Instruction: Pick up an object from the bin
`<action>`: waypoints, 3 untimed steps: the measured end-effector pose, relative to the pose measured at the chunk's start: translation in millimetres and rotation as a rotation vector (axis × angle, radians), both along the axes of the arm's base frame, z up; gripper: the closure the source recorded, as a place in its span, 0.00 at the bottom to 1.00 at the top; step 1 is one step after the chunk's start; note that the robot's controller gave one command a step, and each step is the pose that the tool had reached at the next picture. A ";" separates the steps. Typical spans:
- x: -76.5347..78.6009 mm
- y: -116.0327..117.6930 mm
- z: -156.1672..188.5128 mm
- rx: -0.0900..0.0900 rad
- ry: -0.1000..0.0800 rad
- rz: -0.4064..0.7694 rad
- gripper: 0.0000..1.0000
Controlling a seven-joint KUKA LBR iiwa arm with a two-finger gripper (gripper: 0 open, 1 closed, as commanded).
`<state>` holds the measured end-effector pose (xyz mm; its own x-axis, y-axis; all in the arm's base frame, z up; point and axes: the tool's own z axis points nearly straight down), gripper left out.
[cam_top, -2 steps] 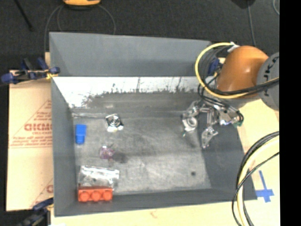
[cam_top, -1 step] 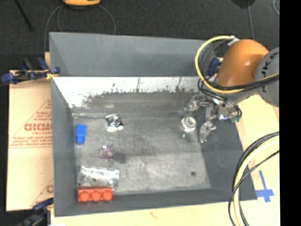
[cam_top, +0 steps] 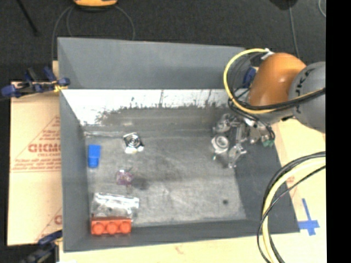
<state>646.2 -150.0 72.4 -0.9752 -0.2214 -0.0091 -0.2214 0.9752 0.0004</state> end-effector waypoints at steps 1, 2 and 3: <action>1.7 -0.1 2.1 0.000 0.002 -0.001 0.00; 4.0 -0.3 5.0 0.000 -0.006 -0.002 1.00; 6.3 -0.4 30.7 0.000 -0.001 -0.003 1.00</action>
Offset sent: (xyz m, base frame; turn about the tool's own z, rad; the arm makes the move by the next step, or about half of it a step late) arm 0.0000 0.0000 0.0000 0.0000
